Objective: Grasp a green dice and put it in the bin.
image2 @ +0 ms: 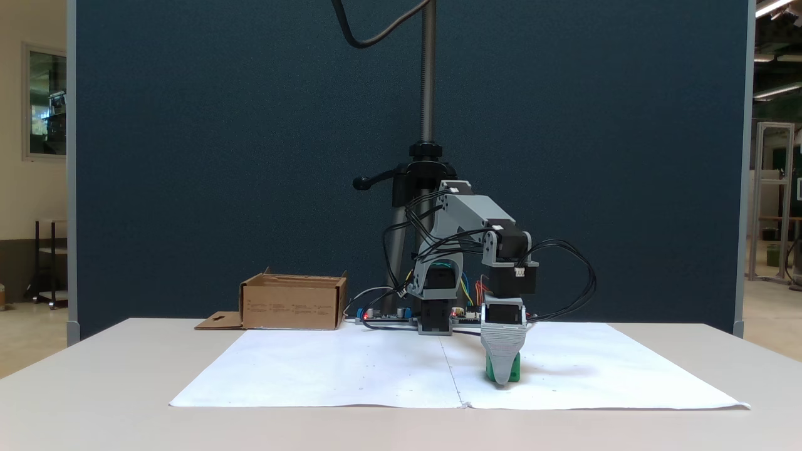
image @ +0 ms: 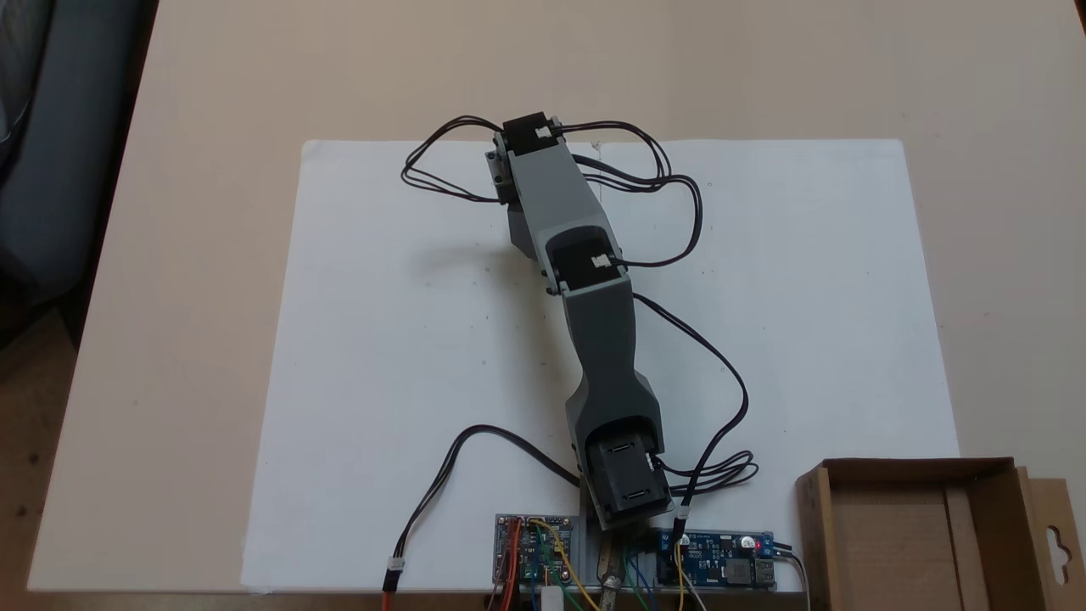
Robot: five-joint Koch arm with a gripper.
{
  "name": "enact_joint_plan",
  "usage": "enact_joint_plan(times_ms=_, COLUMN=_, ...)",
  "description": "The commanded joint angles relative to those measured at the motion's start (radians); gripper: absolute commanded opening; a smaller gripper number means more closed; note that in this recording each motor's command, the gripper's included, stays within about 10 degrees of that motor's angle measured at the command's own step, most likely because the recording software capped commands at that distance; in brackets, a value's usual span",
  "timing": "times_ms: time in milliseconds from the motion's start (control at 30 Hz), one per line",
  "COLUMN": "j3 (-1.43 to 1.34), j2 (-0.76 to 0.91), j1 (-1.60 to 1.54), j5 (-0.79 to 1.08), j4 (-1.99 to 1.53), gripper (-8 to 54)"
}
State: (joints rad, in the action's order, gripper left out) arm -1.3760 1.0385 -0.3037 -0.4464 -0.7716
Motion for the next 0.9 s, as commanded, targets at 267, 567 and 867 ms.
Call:
enact_joint_plan(times_ms=267, j3=0.003, j2=0.015, j1=-0.012, j5=-0.061, j4=0.018, gripper=41.4)
enact_joint_plan(times_ms=567, j3=0.005, j2=0.015, j1=-0.006, j5=-0.041, j4=0.026, gripper=41.2)
enact_joint_plan(times_ms=867, j3=0.003, j2=0.015, j1=-0.003, j5=0.106, j4=0.037, gripper=41.1)
